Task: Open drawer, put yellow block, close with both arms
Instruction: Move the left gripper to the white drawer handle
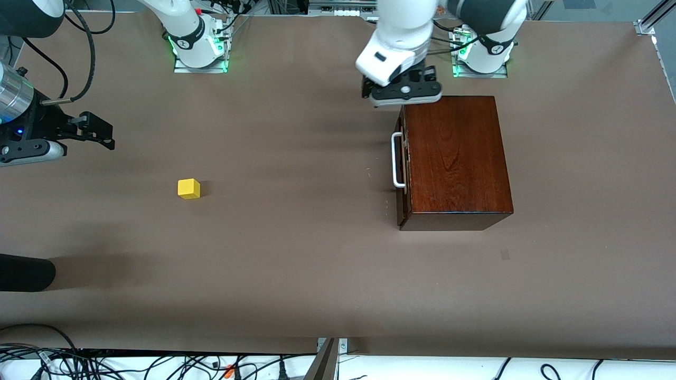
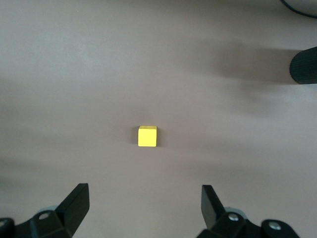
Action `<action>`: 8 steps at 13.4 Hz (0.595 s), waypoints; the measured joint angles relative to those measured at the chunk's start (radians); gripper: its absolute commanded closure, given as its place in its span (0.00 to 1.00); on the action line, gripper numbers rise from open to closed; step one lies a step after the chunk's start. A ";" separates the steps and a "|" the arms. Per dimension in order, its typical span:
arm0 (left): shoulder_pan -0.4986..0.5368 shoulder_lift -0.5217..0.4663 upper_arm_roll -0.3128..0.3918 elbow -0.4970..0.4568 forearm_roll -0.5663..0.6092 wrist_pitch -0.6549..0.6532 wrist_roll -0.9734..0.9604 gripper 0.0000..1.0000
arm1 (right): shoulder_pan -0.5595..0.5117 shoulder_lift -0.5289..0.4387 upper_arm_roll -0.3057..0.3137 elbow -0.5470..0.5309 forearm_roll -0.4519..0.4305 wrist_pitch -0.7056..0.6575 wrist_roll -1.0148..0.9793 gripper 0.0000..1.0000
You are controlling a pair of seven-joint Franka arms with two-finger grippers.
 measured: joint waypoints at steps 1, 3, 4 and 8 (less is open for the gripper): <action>-0.018 0.024 0.000 -0.001 0.027 0.014 -0.027 0.00 | 0.000 0.000 0.000 0.000 0.000 0.000 0.000 0.00; -0.043 0.077 0.000 -0.003 0.069 0.044 -0.058 0.00 | 0.000 0.000 0.000 0.000 0.000 0.000 0.000 0.00; -0.051 0.107 0.000 -0.005 0.088 0.057 -0.063 0.00 | 0.000 0.000 0.000 0.000 0.000 0.000 0.000 0.00; -0.060 0.209 0.001 -0.011 0.172 0.092 -0.071 0.00 | 0.000 0.000 -0.008 0.000 0.000 -0.001 0.000 0.00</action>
